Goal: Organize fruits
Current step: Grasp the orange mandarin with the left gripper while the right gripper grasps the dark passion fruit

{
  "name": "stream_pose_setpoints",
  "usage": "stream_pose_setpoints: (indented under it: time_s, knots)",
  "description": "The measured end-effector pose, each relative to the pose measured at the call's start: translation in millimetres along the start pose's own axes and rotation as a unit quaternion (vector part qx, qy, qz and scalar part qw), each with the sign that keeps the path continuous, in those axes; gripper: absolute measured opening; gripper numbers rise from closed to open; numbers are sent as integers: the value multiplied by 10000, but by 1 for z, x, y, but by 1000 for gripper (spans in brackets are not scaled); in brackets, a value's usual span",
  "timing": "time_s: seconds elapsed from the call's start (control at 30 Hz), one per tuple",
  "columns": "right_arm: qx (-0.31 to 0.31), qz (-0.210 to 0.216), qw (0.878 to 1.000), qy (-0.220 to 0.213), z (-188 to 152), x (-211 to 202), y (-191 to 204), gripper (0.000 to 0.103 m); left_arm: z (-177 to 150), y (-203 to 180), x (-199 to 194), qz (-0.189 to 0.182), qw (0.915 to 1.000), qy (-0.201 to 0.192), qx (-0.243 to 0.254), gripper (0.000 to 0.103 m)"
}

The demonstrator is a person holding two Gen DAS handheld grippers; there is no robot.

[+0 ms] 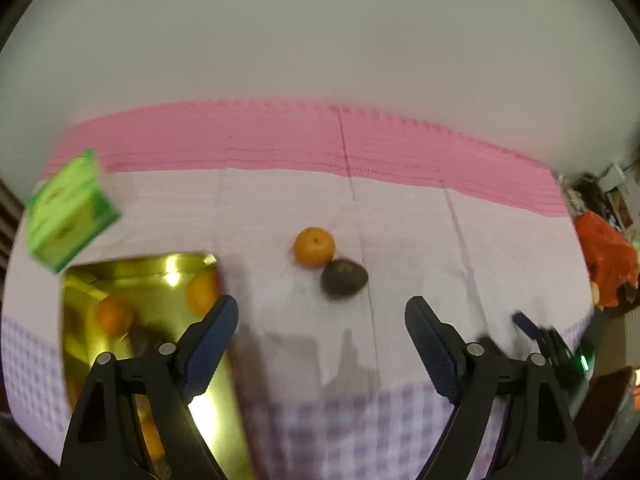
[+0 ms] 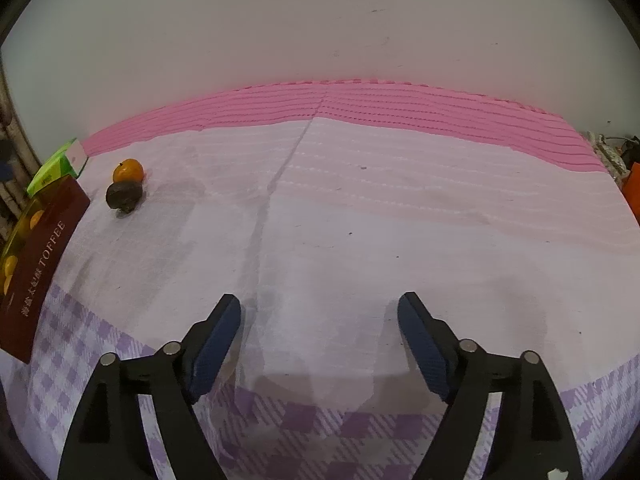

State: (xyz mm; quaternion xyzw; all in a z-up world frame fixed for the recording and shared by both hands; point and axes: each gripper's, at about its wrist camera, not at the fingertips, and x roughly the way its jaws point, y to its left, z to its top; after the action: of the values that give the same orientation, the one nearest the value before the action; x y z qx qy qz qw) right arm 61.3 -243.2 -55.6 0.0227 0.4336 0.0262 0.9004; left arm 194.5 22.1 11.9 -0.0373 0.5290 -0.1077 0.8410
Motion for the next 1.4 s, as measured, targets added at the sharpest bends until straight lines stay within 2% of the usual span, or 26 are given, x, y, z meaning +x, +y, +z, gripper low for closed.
stream_pose_setpoints:
  time_s: [0.13,0.2,0.43,0.5,0.53,0.57,0.7,0.77,0.9,1.03,1.1,1.2,1.33,1.4]
  knots:
    - [146,261,9995,-54,0,-3,-7,86,33,0,49,108,9993,344,-112,77]
    - [229,376,9990,-88,-2,-5,-11,86,42,1,68,293,9983,484,-145,76]
    - [275,550,9981,-103,-3,-6,-13,91,48,1,107,508,9959,742,-120,74]
    - [276,572,9979,-104,-3,-6,-14,92,48,0,116,455,9954,828,-129,60]
    - [280,584,9978,-104,-3,-6,-14,92,47,0,120,453,9949,894,-135,48]
    - [287,603,9977,-103,-3,-6,-16,93,46,-3,119,549,9960,710,-46,39]
    - [252,583,9979,-89,-3,-6,-15,94,41,-4,121,612,9960,653,-72,38]
    - [224,548,9982,-74,-3,-8,-15,95,36,-3,105,523,9970,484,-311,38]
    - [180,487,9986,-49,-1,-4,-11,95,19,-2,48,285,9981,-119,-539,38]
    - [39,338,9994,-11,0,-3,-3,93,-6,1,7,4,9970,-304,-712,38]
    - [-37,586,9982,-101,1,-6,3,88,-19,3,-9,-94,9965,-363,-747,38]
    - [-239,969,9948,-193,11,-10,27,88,-41,15,-34,-75,9957,-451,-811,38]
    - [-819,1506,9847,-304,39,0,78,88,-62,27,-49,-96,9938,-413,-1025,38]
    - [-1010,1595,9817,-265,52,13,99,88,-72,34,-58,-73,9928,-430,-1112,38]
